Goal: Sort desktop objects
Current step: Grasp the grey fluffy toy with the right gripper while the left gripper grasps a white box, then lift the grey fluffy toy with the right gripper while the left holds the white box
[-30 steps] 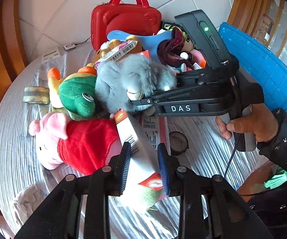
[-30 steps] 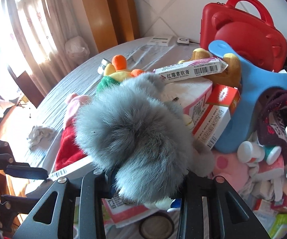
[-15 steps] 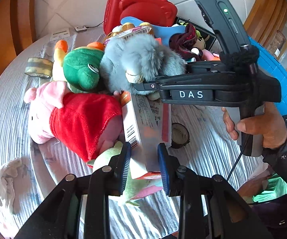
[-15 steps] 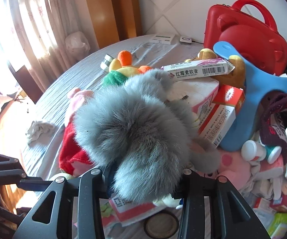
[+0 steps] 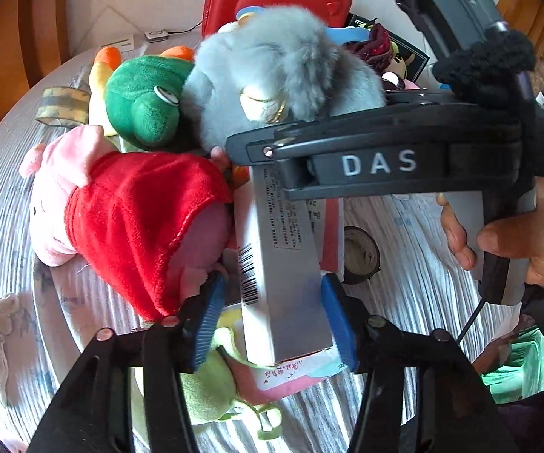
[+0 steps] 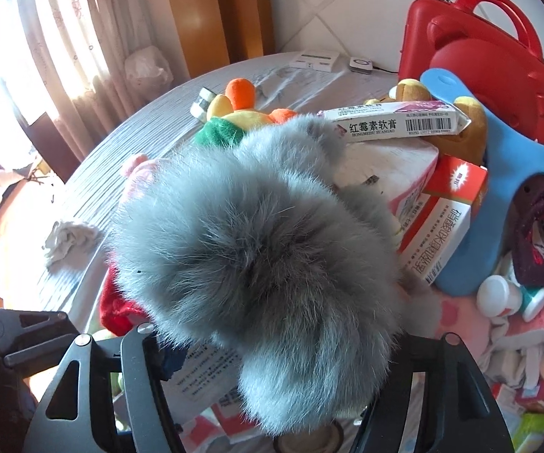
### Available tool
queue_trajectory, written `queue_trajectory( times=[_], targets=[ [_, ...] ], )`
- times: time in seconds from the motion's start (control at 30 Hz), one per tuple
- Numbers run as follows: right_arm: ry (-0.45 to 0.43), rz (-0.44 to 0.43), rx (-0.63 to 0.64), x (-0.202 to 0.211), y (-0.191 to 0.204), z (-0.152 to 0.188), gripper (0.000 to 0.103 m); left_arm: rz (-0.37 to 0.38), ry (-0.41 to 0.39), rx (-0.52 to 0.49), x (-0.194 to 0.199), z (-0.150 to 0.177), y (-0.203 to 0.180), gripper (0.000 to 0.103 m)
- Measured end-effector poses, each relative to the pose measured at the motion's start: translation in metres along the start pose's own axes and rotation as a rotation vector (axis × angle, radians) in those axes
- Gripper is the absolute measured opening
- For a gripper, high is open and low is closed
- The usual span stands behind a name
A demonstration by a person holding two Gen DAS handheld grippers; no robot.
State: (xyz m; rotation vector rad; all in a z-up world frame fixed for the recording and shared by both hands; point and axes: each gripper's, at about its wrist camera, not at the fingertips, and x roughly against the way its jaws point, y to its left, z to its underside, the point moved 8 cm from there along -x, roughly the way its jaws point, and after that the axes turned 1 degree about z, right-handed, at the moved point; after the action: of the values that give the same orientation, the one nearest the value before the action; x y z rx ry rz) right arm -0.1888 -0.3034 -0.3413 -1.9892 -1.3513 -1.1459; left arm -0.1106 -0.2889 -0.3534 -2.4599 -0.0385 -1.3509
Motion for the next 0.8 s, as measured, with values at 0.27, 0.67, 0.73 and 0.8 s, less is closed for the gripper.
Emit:
queue_trajectory(
  times=[0.27, 0.67, 0.73, 0.8],
  targets=[
    [0.001, 0.002, -0.006, -0.004, -0.001, -0.001, 0.068, -0.051, 0.038, -0.056, -0.019, 0.006, -0.003, 0.056],
    [-0.086, -0.009, -0.059, 0.028, -0.005, 0.004, 0.005, -0.078, -0.091, -0.087, 0.026, 0.000, 0.001, 0.044],
    [-0.106, 0.005, -0.057, 0.037, -0.005, 0.003, 0.004, -0.086, -0.101, -0.093, 0.030, -0.002, 0.003, 0.044],
    [-0.090, 0.012, -0.055, 0.039, -0.008, 0.005, 0.004, -0.087, -0.097, -0.092, 0.029, -0.001, 0.006, 0.044]
  ],
)
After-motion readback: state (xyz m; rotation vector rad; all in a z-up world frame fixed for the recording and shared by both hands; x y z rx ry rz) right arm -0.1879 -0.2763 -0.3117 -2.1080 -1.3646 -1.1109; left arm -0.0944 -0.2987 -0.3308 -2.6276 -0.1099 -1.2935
